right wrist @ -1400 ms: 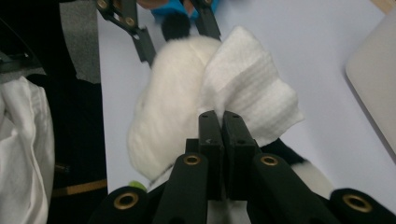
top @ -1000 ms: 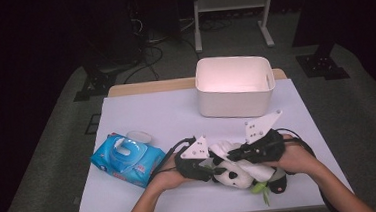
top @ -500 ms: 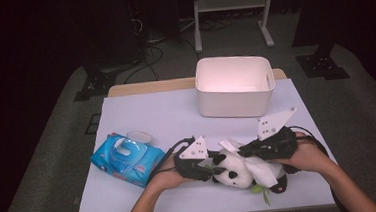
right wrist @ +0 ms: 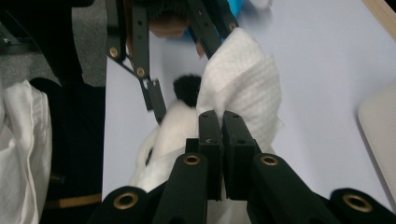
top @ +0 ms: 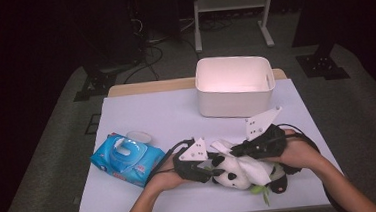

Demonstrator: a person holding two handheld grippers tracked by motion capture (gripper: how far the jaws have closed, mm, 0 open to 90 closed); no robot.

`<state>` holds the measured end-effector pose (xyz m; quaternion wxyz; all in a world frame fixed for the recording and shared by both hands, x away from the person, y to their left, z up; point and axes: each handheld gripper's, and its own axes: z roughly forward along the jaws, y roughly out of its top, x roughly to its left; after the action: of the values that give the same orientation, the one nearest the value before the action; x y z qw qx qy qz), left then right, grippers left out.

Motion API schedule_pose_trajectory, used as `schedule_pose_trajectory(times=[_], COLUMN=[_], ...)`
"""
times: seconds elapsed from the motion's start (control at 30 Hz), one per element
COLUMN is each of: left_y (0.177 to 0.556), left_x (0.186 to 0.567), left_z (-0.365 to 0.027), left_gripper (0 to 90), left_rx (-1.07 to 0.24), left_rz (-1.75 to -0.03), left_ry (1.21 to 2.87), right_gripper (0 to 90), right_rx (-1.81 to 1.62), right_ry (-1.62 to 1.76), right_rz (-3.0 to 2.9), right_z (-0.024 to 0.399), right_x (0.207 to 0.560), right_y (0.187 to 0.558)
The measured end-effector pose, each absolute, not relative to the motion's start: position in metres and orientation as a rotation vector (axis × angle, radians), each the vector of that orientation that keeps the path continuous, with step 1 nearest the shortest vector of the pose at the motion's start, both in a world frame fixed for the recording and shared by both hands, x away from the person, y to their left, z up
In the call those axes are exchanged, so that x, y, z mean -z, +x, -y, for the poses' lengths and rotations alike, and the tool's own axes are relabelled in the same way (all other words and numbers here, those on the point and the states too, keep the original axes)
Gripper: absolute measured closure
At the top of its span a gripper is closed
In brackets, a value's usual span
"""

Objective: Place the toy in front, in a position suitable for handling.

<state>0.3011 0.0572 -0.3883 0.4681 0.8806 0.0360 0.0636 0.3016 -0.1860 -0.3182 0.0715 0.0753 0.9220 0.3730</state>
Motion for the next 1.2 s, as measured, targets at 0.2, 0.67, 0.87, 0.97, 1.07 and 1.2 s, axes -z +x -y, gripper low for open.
schedule_pose_trajectory(times=[0.2, 0.67, 0.87, 0.97, 1.07, 1.2], left_y=[0.300, 0.297, 0.297, 0.297, 0.298, 0.299], left_x=[0.387, 0.389, 0.389, 0.390, 0.389, 0.389], left_z=[-0.054, -0.057, -0.057, -0.058, -0.058, -0.056], left_gripper=[50.4, 50.3, 50.1, 49.9, 49.2, 47.3], left_rx=[-0.155, -0.163, -0.157, -0.154, -0.146, -0.137], left_rz=[-0.078, -0.040, -0.047, -0.055, -0.066, -0.096], left_ry=[2.162, 2.168, 2.170, 2.169, 2.162, 2.157], right_gripper=[87.0, 87.0, 86.9, 86.9, 86.6, 86.7], right_rx=[-1.081, -1.118, -1.070, -0.978, -0.944, -1.041], right_ry=[0.326, 0.160, 0.220, 0.261, 0.312, 0.393], right_rz=[-2.773, -2.816, -2.814, -2.801, -2.792, -2.746], right_z=[0.213, 0.166, 0.187, 0.205, 0.227, 0.255], right_x=[0.322, 0.320, 0.316, 0.314, 0.317, 0.313], right_y=[0.304, 0.307, 0.306, 0.305, 0.304, 0.299])
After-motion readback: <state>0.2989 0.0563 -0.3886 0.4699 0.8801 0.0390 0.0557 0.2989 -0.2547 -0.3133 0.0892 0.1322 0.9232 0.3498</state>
